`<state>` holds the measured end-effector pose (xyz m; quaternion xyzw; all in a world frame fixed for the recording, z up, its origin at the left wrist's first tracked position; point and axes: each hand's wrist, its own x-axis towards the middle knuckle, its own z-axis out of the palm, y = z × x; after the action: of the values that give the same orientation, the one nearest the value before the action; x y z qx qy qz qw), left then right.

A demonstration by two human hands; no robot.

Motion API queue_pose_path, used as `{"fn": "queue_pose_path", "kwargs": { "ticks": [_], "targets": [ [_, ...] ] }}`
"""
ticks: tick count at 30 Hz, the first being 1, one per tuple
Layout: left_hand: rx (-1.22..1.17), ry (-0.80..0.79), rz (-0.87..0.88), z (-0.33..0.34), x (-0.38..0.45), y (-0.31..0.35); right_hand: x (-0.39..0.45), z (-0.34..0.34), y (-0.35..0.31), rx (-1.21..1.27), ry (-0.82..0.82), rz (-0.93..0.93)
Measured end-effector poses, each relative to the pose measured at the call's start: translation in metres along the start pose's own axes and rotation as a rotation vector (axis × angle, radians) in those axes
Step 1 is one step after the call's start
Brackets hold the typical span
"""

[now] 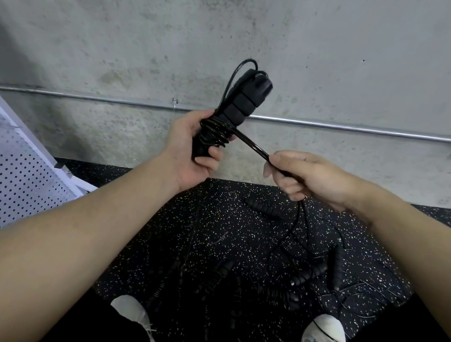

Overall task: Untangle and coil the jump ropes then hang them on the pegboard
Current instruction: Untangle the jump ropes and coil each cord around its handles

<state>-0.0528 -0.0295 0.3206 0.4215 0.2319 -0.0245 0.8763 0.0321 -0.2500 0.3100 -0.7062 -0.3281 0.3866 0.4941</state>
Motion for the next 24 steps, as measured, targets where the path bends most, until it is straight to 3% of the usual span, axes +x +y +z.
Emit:
{"fn": "queue_pose_path", "kwargs": {
  "ticks": [4,11,14,17,21,24],
  "targets": [
    [0.079,-0.108,-0.06,-0.005,0.0,0.004,0.003,-0.004,0.004,-0.083,0.029,0.043],
    [0.419,-0.343,-0.137,-0.004,-0.003,-0.006,0.005,-0.005,0.004,-0.323,0.099,0.119],
    [0.723,-0.329,-0.136,0.002,-0.007,-0.005,0.003,-0.009,0.001,-0.422,0.172,0.15],
    [0.996,-0.346,-0.097,0.006,-0.009,-0.01,0.003,-0.006,-0.002,-0.338,0.131,0.165],
    [1.23,-0.459,-0.047,0.008,-0.011,-0.013,0.005,0.0,0.002,-0.36,0.124,0.16],
    [1.334,-0.404,0.005,0.012,-0.013,-0.018,0.007,-0.001,0.001,-0.336,0.169,0.164]
  ]
}}
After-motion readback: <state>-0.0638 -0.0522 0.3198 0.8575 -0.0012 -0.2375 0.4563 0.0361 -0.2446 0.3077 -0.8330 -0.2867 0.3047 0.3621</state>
